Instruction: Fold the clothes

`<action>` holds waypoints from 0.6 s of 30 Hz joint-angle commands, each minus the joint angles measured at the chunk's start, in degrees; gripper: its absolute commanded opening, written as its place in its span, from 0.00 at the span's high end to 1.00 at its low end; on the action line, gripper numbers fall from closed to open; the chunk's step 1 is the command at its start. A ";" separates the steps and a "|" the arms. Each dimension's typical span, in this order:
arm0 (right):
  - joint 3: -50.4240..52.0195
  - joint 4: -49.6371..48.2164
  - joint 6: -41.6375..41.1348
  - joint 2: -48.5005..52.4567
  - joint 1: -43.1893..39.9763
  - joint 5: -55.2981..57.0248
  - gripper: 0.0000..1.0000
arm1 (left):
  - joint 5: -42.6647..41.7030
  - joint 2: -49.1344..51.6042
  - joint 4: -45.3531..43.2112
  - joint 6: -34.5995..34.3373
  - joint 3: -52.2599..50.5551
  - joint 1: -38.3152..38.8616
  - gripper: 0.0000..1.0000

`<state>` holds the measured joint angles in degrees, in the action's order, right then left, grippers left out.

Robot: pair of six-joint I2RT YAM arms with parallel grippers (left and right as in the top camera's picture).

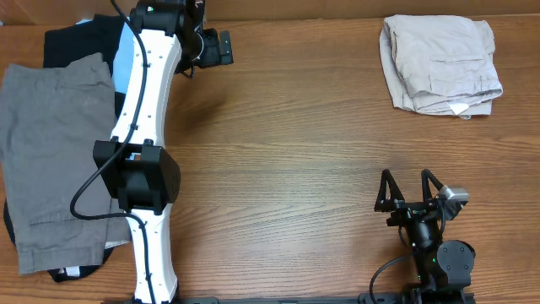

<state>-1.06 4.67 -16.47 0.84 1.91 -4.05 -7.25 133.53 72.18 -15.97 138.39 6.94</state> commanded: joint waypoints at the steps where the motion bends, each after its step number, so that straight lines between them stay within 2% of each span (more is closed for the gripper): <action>1: 0.61 -0.22 0.11 -0.68 0.28 0.57 0.00 | 0.35 -0.13 -0.04 1.18 1.16 0.22 0.00; 18: 0.61 -0.22 0.11 -0.68 0.28 0.57 0.00 | 0.35 -0.61 -0.04 1.18 1.16 0.81 0.00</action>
<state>-1.06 4.64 -16.47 0.84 1.91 -4.05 -7.25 133.53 72.18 -15.97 138.39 7.14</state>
